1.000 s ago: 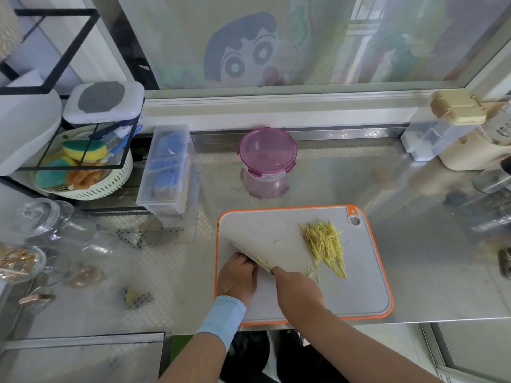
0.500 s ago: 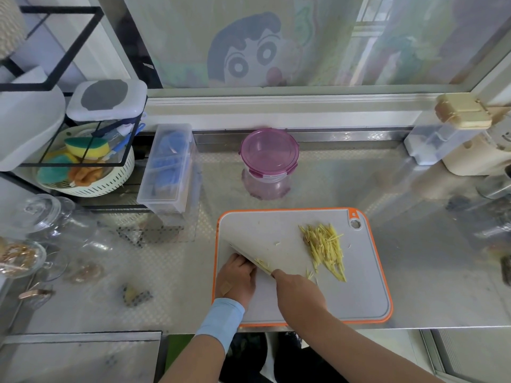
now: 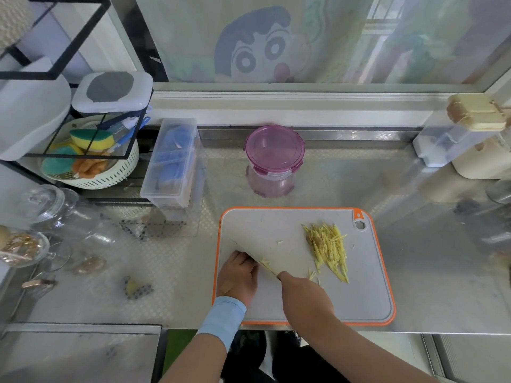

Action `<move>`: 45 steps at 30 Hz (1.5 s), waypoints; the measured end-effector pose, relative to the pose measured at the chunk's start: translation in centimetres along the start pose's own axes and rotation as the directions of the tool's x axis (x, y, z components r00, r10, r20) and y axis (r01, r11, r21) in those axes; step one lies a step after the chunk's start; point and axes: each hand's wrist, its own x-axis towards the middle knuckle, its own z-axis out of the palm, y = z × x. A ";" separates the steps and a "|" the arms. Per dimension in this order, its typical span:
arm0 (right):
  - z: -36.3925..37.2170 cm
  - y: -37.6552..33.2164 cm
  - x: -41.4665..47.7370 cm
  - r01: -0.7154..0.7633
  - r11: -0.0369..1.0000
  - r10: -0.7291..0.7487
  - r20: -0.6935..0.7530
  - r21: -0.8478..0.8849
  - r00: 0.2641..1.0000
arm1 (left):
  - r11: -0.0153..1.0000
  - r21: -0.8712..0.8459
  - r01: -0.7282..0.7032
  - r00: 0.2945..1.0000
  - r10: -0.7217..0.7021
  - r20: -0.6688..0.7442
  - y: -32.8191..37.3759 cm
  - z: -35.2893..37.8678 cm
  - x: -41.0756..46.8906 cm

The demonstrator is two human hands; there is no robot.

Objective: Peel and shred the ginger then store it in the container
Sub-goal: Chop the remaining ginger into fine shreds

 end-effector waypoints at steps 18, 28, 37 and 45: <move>-0.5 -0.2 0.9 0.027 0.999 -0.027 0.003 0.023 1.000 | 0.997 -0.048 0.054 0.999 -0.054 -0.005 -0.1 0.7 -0.5; -0.2 0.8 0.0 0.045 0.999 -0.045 -0.009 -0.010 0.999 | 0.991 -0.052 0.121 0.993 -0.121 -0.001 0.1 0.7 -0.5; -0.4 -0.1 1.2 0.056 0.998 -0.056 0.003 0.002 0.998 | 0.979 -0.054 0.195 0.981 -0.195 0.015 0.4 0.5 -0.5; 0.0 0.9 0.5 0.050 0.998 -0.050 0.005 -0.031 0.999 | 0.978 -0.057 0.200 0.980 -0.199 0.024 0.2 0.7 -0.7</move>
